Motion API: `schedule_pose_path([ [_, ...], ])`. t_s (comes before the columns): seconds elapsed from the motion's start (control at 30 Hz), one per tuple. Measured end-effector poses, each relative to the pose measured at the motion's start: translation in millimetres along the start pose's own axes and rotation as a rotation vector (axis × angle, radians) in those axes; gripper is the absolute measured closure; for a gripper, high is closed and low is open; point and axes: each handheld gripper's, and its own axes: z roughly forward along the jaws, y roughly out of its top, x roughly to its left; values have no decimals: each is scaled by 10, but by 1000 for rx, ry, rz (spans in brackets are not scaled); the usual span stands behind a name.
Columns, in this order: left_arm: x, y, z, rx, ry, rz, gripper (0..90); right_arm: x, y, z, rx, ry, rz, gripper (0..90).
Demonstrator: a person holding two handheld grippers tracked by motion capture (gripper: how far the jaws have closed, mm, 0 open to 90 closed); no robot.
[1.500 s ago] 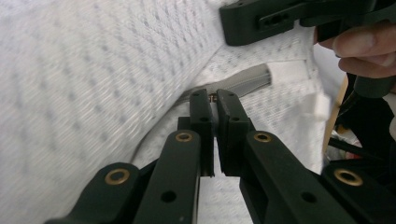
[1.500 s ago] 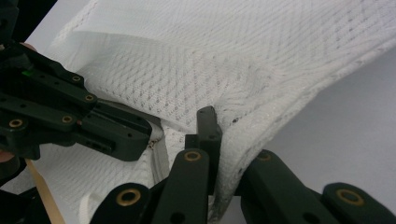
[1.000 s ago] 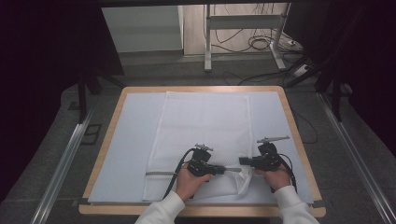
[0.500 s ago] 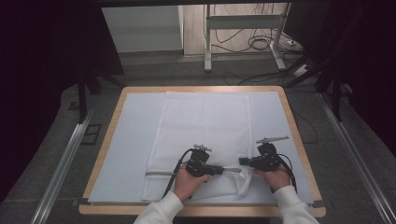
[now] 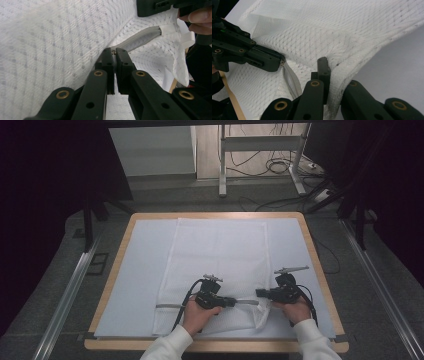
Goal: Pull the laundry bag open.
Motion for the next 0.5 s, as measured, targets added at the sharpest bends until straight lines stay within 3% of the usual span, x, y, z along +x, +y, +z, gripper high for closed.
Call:
schedule_pose_path([
  [0.37,49,-66,-39,-9,-4,-12,865,3,-4,5,0,-2,-6,887],
  [0.5,60,-81,-65,-9,-2,0,865,3,-5,4,1,-2,-5,887],
])
